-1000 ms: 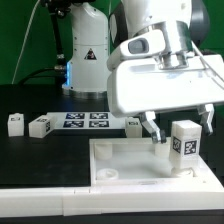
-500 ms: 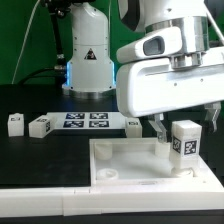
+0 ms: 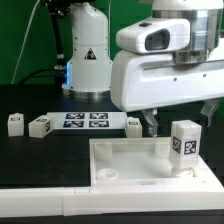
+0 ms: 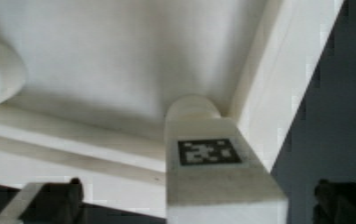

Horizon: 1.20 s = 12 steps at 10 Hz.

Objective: Assemble one leg

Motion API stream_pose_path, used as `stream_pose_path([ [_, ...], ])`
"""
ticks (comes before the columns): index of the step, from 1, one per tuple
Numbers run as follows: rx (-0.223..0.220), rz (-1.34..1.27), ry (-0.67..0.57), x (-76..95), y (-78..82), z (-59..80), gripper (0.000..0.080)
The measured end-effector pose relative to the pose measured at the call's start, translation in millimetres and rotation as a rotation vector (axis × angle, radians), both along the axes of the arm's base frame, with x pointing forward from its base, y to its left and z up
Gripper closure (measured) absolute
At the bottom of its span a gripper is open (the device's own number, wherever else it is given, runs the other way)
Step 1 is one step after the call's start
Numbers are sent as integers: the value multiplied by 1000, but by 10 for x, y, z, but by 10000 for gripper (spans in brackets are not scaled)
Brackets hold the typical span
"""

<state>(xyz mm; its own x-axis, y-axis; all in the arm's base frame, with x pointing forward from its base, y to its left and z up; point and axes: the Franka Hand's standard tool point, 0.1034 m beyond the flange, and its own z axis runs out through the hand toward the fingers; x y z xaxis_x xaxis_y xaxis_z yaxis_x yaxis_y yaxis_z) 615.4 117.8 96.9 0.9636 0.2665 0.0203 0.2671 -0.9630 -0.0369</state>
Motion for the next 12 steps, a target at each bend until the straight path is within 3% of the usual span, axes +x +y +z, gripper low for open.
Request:
stream_pose_path([
  [3,3,17,-13,80,-4,20,151],
  [5,3,22,-11,73,-6,-3,382],
  [6,3,22,-10,72,-6,-6,382],
  [7,3,22,-10,72,-5,-6,512],
  [11,5,-5,-9,72,-3,-6,511],
  [12,10,-150,-2,73,-6,-6,511],
])
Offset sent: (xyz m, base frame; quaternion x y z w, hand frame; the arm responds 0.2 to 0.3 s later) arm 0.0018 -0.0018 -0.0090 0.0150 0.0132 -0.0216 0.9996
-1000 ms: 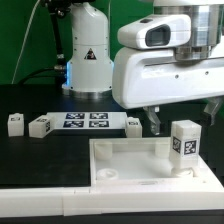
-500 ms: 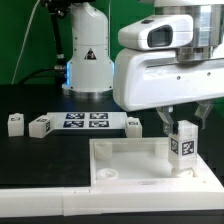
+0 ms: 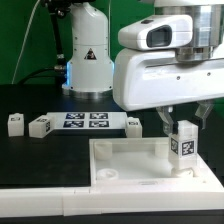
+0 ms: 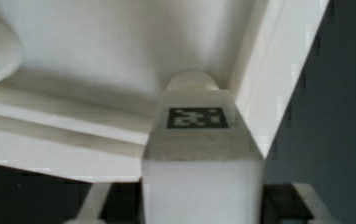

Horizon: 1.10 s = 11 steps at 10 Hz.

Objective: Assemble one leg

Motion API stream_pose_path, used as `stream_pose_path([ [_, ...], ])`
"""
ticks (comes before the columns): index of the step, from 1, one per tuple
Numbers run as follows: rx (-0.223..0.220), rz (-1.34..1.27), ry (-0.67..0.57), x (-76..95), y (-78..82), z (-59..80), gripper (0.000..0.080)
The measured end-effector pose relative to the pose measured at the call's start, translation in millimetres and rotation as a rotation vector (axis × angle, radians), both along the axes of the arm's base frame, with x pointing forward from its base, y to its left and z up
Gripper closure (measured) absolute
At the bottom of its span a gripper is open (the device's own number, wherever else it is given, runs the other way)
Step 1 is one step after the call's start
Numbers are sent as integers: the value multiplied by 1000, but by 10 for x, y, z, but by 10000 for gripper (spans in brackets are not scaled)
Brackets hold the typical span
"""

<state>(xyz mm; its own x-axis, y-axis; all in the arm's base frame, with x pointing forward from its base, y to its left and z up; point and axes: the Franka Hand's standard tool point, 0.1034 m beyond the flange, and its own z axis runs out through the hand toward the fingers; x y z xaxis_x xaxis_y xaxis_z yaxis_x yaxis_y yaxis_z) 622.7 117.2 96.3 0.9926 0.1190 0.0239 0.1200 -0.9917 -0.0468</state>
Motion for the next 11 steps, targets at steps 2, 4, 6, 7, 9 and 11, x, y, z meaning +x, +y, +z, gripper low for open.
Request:
stream_pose_path([
  [2,7,-208,11,-5,-7,-7,509],
  [4,15,-475,3,-1,1,-16,509],
  [6,13,-811,14,-3,6,-22,509],
  [7,12,-932,16,-2,3,-24,509],
  [9,21,-1139,32,6,2,-23,509],
  [11,42,-1284,53,-1,51,-26,433],
])
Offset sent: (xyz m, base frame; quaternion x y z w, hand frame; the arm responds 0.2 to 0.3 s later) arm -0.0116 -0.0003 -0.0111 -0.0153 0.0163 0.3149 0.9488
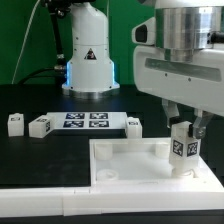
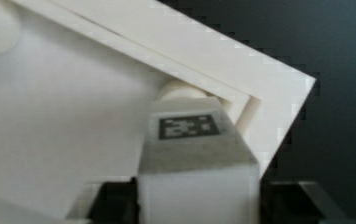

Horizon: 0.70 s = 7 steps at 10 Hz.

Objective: Assemble one leg

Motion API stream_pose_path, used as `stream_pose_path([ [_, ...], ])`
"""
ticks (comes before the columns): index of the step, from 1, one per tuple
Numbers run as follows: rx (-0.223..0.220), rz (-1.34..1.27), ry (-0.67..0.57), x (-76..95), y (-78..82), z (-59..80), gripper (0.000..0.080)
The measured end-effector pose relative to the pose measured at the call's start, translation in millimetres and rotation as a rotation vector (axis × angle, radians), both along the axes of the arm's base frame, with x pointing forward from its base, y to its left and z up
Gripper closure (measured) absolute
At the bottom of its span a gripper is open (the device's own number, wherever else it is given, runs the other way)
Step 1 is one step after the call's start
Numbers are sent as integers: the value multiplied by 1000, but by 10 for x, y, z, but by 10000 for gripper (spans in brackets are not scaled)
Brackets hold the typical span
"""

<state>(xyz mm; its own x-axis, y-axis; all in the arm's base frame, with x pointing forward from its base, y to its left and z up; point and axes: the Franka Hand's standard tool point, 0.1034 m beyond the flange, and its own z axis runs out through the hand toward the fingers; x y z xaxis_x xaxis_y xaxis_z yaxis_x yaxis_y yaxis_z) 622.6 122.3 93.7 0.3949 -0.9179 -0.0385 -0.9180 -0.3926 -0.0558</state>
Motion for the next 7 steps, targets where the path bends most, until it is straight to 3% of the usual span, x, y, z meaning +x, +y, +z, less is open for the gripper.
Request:
stream_pose_path([
  [1,-1,55,-3,-2,6,-2,294],
  [2,-2,101,-5,-3,8,-4,294],
  [3,-6,166,-10,-6,13,-11,176],
  [7,-29,814,-38,-28,46,-42,151],
])
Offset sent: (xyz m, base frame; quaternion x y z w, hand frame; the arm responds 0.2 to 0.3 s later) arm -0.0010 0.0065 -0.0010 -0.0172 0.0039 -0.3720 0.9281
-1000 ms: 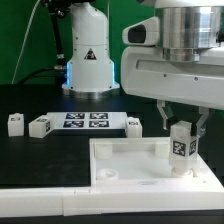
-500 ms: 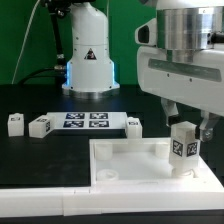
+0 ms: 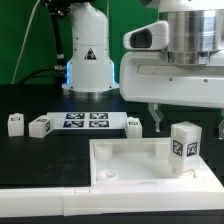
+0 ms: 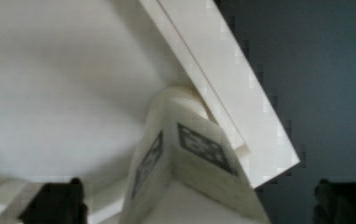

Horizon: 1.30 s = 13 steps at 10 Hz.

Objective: Assemble one leg

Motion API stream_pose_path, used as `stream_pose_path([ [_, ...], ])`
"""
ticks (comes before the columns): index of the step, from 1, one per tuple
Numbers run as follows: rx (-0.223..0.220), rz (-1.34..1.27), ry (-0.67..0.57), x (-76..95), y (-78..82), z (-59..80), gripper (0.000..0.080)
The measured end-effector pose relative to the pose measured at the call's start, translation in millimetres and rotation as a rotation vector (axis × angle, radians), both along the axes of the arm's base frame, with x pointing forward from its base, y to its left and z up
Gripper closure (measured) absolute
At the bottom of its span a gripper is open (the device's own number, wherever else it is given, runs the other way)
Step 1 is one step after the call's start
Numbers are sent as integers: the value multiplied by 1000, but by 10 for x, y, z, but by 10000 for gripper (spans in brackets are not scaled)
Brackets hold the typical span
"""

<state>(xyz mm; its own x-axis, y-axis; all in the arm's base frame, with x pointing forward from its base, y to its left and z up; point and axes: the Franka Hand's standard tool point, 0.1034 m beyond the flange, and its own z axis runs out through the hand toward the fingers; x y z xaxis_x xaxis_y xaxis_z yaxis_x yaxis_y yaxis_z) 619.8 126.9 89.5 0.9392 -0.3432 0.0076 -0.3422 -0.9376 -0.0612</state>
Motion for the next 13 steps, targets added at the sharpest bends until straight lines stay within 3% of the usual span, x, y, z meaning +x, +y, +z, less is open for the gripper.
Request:
stream_pose_path([
  [5,-23,592,-19,-27,16,-5,150],
  [8,-24,681,-23,-29,9,-10,162],
  [10,-25,681,-24,-24,0,-8,502],
  [13,-21,540,-19,-17,-22,-7,499],
])
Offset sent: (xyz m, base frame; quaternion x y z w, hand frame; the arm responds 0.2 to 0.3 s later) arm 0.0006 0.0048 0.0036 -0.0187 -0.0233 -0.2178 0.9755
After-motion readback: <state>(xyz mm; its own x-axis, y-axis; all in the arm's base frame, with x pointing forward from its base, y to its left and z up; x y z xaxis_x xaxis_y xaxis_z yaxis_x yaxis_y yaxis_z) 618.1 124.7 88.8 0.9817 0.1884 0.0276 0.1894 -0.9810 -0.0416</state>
